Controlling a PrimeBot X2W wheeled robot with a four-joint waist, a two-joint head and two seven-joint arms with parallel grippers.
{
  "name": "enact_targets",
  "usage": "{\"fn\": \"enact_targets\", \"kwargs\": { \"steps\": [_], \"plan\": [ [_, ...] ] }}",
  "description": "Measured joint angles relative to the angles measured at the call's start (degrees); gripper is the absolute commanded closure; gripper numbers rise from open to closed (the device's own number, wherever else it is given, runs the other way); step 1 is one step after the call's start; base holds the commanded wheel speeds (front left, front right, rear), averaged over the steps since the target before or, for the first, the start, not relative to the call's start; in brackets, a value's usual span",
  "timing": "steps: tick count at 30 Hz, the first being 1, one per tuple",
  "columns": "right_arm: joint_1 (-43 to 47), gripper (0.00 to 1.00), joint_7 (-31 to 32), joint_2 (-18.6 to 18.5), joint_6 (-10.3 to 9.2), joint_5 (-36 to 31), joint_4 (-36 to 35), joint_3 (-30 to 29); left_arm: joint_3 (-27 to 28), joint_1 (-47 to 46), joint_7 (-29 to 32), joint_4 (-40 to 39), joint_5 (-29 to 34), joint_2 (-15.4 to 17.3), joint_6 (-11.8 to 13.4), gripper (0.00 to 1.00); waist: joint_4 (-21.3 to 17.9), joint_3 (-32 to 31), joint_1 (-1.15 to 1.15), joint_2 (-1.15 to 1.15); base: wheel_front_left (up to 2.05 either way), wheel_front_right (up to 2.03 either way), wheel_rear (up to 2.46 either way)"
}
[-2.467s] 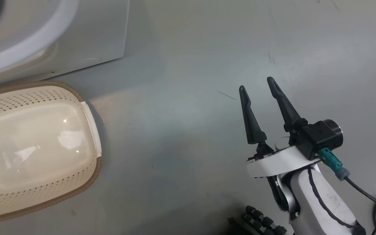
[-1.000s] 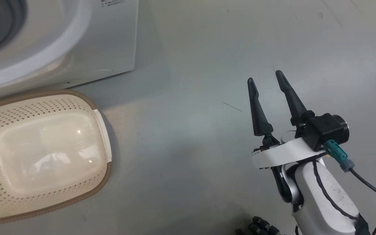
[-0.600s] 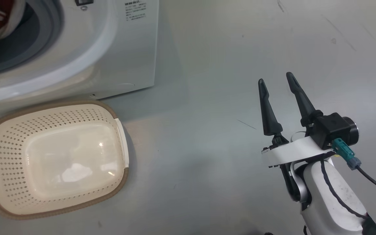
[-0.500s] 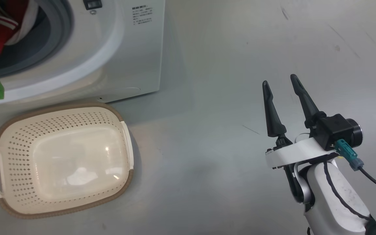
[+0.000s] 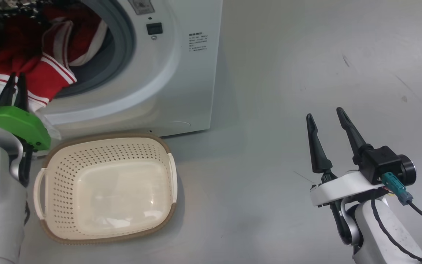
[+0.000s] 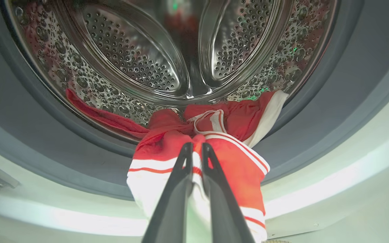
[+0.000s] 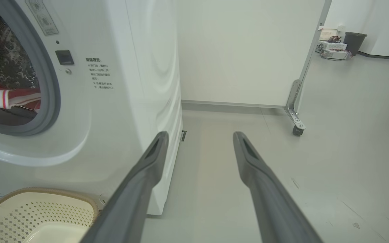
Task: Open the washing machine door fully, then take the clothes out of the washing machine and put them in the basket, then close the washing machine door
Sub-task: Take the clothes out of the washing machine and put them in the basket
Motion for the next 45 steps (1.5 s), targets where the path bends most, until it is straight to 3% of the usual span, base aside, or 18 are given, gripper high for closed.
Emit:
{"fn": "enact_targets", "kwargs": {
  "steps": [10, 20, 36, 45],
  "plan": [
    [2.53, 0.00, 0.00, -0.26, 0.45, 0.73, 0.47, -0.43, -2.61, 6.58, -1.64, -1.91, 0.08, -1.02, -0.37, 1.00, 3.66, -5.53, 0.00, 0.00, 0.00, 0.00, 0.00],
    [4.49, 0.00, 0.00, -0.58, 0.62, 1.85, 0.32, -0.99, -4.08, 12.13, -2.60, -9.16, 0.92, -1.72, -0.45, 1.00, 6.33, -9.50, 0.00, 0.00, 0.00, 0.00, 0.00],
    [5.56, 0.00, 0.00, -1.11, 1.01, 1.83, -0.89, -0.75, 1.09, 17.50, -2.79, -36.86, 2.02, -1.80, -0.45, 1.00, 7.93, -10.77, 0.00, 0.00, 0.00, 0.00, 0.00],
    [5.63, 0.00, 0.00, -1.09, 1.01, 1.83, -1.26, -0.57, 2.09, 21.72, -3.03, -42.96, 3.10, -2.09, -0.45, 1.00, 7.83, -10.66, 0.00, 0.00, 0.00, 0.00, 0.00]
  ]
}}
